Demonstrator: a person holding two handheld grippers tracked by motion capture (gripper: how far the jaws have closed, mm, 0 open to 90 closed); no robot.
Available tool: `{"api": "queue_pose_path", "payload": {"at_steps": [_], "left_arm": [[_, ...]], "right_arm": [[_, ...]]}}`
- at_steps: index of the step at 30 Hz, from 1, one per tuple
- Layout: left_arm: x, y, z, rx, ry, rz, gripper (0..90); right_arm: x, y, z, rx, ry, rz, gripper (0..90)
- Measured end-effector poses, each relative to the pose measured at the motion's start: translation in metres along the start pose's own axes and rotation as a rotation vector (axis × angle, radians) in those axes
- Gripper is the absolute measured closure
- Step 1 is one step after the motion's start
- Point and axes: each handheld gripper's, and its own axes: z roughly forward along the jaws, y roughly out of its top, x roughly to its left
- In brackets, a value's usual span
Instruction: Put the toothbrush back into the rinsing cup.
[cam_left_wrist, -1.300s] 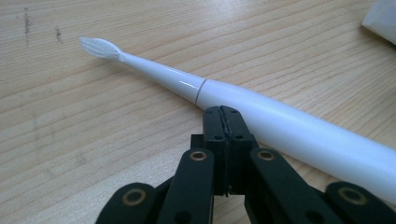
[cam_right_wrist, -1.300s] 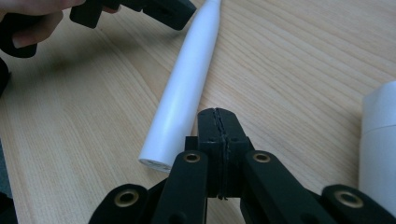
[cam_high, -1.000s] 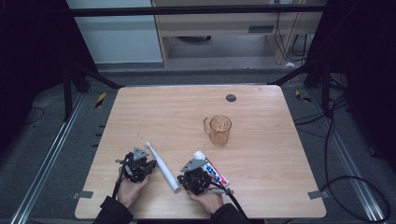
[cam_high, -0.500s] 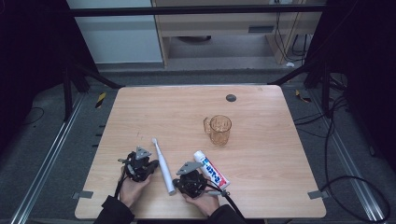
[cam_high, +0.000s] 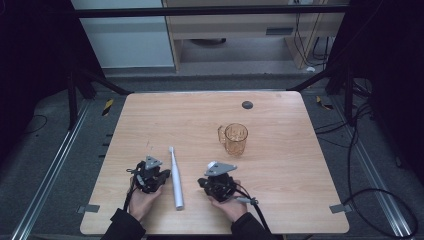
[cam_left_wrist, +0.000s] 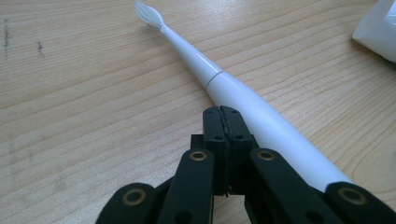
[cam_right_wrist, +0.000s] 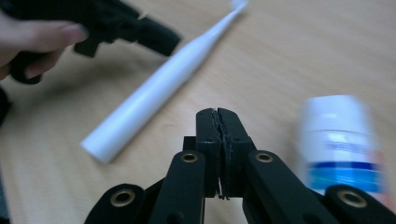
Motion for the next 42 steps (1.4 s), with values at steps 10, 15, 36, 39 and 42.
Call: {"api": "queue_pose_path", "payload": {"at_steps": [10,15,36,39,42], "left_arm": [[0.002,0.002,0.001,0.0,0.009,-0.003,89.8],[0.002,0.004,0.004,0.005,0.012,-0.007,89.8],[-0.002,0.011,0.014,0.02,-0.004,0.004,89.9],[-0.003,0.012,0.014,0.021,-0.011,0.008,89.9],[-0.004,0.013,0.015,0.022,-0.014,0.007,89.9]], "right_arm": [[-0.063,-0.003,-0.068,-0.086,-0.208,0.041,84.1],[-0.094,-0.025,-0.101,-0.11,-0.303,0.1,83.6],[-0.146,-0.084,-0.149,-0.088,-0.498,0.222,73.0],[-0.148,-0.085,-0.148,-0.085,-0.505,0.224,69.4],[-0.148,-0.086,-0.147,-0.084,-0.508,0.225,66.9]]}}
